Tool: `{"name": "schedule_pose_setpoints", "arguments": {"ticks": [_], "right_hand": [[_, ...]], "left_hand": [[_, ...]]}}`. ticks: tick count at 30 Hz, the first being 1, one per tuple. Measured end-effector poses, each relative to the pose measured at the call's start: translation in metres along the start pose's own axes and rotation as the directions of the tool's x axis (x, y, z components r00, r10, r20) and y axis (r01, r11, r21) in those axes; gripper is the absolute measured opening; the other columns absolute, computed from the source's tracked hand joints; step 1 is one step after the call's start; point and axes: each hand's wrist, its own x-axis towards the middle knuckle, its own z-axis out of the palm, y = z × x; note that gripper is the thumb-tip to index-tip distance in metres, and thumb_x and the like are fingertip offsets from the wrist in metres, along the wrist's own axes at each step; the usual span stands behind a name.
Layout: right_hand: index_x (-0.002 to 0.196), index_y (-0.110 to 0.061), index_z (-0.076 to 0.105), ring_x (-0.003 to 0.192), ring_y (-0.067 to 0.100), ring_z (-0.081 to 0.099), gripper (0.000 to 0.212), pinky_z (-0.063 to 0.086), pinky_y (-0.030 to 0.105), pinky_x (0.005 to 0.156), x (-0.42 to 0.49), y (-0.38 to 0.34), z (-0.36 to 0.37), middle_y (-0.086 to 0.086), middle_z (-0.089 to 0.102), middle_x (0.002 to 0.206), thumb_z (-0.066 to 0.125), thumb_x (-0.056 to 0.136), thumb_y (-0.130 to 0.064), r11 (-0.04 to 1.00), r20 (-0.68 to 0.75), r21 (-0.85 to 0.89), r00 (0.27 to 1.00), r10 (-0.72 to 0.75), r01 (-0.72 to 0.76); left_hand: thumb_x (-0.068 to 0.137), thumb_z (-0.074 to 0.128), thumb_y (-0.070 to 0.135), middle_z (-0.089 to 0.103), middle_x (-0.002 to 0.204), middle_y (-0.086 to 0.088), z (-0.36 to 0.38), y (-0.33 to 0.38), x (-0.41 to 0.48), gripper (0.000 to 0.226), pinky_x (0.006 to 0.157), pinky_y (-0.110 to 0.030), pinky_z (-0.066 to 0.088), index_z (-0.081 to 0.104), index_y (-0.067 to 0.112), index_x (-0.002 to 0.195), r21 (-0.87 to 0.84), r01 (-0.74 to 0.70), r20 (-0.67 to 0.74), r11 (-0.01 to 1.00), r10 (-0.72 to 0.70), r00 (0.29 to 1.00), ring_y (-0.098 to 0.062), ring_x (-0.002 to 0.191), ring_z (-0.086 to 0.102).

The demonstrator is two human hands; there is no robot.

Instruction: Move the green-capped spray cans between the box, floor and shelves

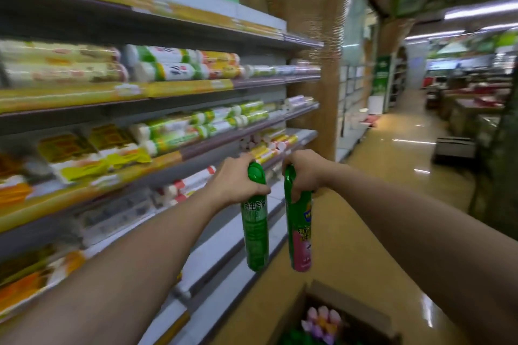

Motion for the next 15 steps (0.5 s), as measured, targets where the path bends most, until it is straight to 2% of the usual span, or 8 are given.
{"name": "schedule_pose_setpoints", "arguments": {"ticks": [3, 6, 8, 12, 15], "right_hand": [[0.105, -0.018, 0.058, 0.077, 0.019, 0.061, 0.062, 0.050, 0.025, 0.041, 0.009, 0.050, 0.007, 0.003, 0.058, 0.095, 0.097, 0.057, -0.023, 0.996, -0.017, 0.001, 0.996, 0.089, -0.089], [0.107, -0.014, 0.060, 0.083, 0.023, 0.064, 0.060, 0.062, 0.036, 0.054, 0.021, 0.092, 0.013, 0.005, 0.060, 0.100, 0.096, 0.059, -0.020, 0.982, -0.016, 0.016, 0.982, 0.187, -0.187], [0.112, -0.013, 0.060, 0.085, 0.024, 0.064, 0.062, 0.063, 0.042, 0.059, 0.032, 0.117, 0.017, 0.005, 0.059, 0.101, 0.095, 0.061, -0.018, 0.964, -0.010, 0.024, 0.964, 0.266, -0.265], [0.117, -0.012, 0.060, 0.081, 0.023, 0.065, 0.066, 0.061, 0.035, 0.051, 0.062, 0.166, 0.027, 0.006, 0.061, 0.103, 0.095, 0.061, -0.018, 0.923, 0.030, 0.008, 0.923, 0.384, -0.385], [0.115, -0.012, 0.061, 0.080, 0.021, 0.062, 0.066, 0.059, 0.032, 0.052, 0.086, 0.204, 0.041, 0.004, 0.060, 0.099, 0.095, 0.059, -0.019, 0.894, 0.043, -0.017, 0.893, 0.448, -0.448]], "left_hand": [[0.064, 0.087, 0.046, 0.065, 0.092, -0.001, 0.039, 0.016, 0.037, 0.051, 0.053, -0.022, 0.044, 0.056, 0.022, 0.098, -0.055, -0.057, 0.054, 0.997, 0.060, 0.997, -0.011, 0.077, 0.061], [0.064, 0.088, 0.044, 0.063, 0.096, -0.003, 0.077, 0.027, 0.078, 0.052, 0.052, -0.020, 0.043, 0.057, 0.019, 0.097, -0.116, -0.088, 0.106, 0.989, 0.100, 0.989, -0.011, 0.077, 0.059], [0.064, 0.089, 0.043, 0.061, 0.098, -0.004, 0.103, 0.032, 0.106, 0.054, 0.050, -0.018, 0.040, 0.058, 0.018, 0.099, -0.144, -0.113, 0.141, 0.983, 0.134, 0.981, -0.011, 0.077, 0.057], [0.058, 0.089, 0.050, 0.060, 0.093, -0.005, 0.159, 0.034, 0.164, 0.057, 0.055, -0.028, 0.047, 0.057, 0.020, 0.094, -0.175, -0.176, 0.212, 0.969, 0.212, 0.954, -0.015, 0.079, 0.058], [0.056, 0.088, 0.052, 0.059, 0.100, -0.006, 0.203, 0.033, 0.208, 0.059, 0.055, -0.027, 0.044, 0.057, 0.023, 0.098, -0.212, -0.213, 0.279, 0.954, 0.268, 0.922, -0.019, 0.083, 0.060]]}}
